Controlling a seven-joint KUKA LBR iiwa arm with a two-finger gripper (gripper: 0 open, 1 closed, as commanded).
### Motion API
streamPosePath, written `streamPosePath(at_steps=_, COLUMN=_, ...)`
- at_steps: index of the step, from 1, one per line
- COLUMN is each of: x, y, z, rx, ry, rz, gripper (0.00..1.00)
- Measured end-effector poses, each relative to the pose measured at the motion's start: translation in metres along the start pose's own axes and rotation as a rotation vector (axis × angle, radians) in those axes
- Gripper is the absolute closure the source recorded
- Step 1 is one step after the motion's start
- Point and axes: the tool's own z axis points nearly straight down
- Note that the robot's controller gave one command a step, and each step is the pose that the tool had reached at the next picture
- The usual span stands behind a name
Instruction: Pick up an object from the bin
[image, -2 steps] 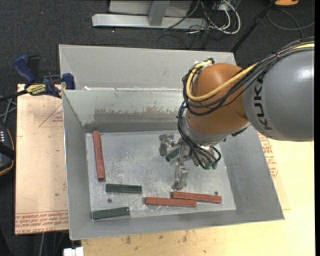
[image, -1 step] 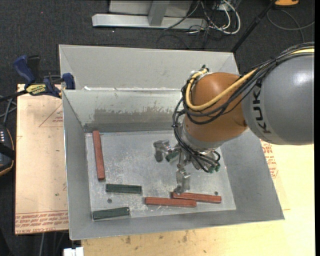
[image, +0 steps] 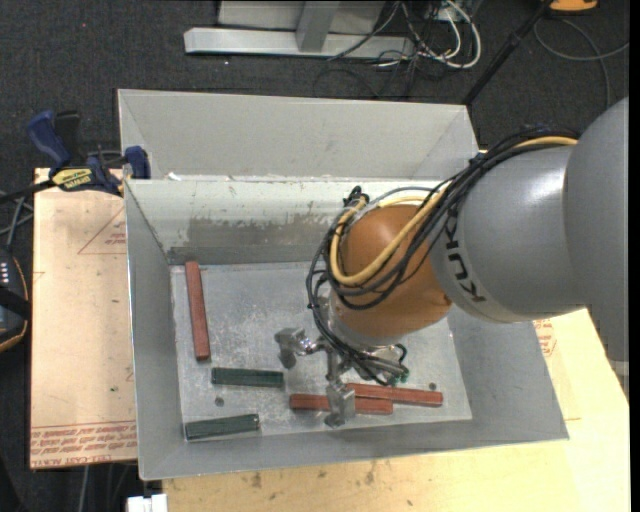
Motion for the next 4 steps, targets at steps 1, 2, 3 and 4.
streamPosePath(at_steps=1, x=0.000, y=0.013, z=0.036, rx=-0.001, ry=-0.005, rz=-0.006, gripper=0.00)
streamPosePath(at_steps=2, x=0.028, y=-0.012, z=0.032, rx=-0.001, ry=0.003, rz=0.239, gripper=1.00)
streamPosePath(at_steps=3, x=0.028, y=-0.013, z=0.032, rx=-0.001, ry=0.003, rz=0.239, gripper=1.00)
streamPosePath(at_steps=4, x=0.026, y=-0.029, z=-0.021, rx=-0.003, ry=0.009, rz=0.271, gripper=1.00)
